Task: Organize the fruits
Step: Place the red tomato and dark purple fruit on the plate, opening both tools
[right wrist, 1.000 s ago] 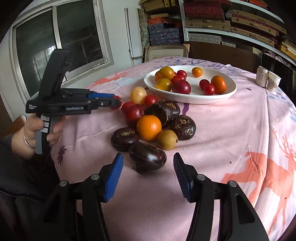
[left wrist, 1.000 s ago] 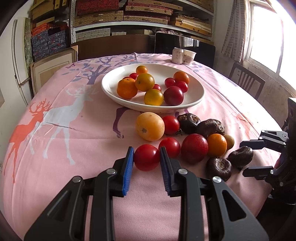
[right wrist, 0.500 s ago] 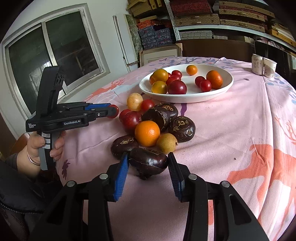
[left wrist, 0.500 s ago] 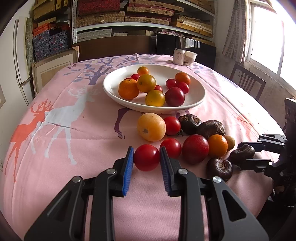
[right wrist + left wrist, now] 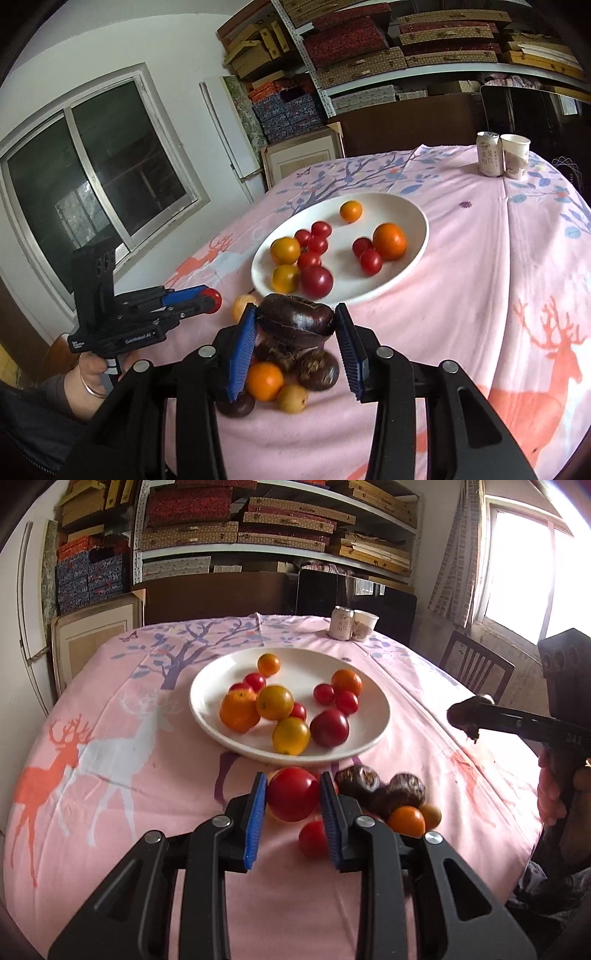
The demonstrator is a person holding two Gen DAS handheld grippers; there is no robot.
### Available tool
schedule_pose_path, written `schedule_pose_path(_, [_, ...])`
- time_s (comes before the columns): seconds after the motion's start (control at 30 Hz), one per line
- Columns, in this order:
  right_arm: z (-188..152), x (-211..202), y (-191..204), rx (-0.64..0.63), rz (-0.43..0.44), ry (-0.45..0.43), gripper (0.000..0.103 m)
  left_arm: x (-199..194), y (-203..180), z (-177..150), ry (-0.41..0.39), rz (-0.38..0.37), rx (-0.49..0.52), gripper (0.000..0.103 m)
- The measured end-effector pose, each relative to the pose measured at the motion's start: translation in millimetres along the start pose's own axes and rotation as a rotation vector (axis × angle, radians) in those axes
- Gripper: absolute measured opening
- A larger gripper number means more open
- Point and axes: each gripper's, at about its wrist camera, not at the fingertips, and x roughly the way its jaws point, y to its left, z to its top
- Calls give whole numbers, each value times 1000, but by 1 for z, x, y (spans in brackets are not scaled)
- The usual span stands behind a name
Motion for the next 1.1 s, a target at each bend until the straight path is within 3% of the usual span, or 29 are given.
schedule_pose_path(0.1, [31,24,-16,38,-20,-4,43,15,-1,35,-31,-5,10,28])
schedule_pose_path(0.33, [79,91,-39,97,-79,16,45,85,3,97,3,43,23,29])
schedule_pose_path(0.4, [83,99,-44,125,-79,18,51,99,6,104,21,72,14,41])
schedule_pose_path(0.43, [83,98,-45,137,-74,8,52,101,9,106,20,81,-2,54])
schedule_pose_path(0.47, [81,96,-45,140,-76,-2,52,98,13,105,6,79,-23,58])
schedule_pose_path(0.63, [51,70,-39,125,-65,-16,52,64,16,78,9,54,-17,58])
schedule_pose_path(0.87, [-23,32,-44,163,-58,9,53,18,-10,-6,94,42,88,58])
schedule_pose_path(0.93, [-30,21,-49,205,-27,-18,54,15,-17,-27,116,60,115,58])
schedule_pose_path(1.1, [-37,17,-43,180,-66,-23,58,15,-22,-46,128,80,111,54])
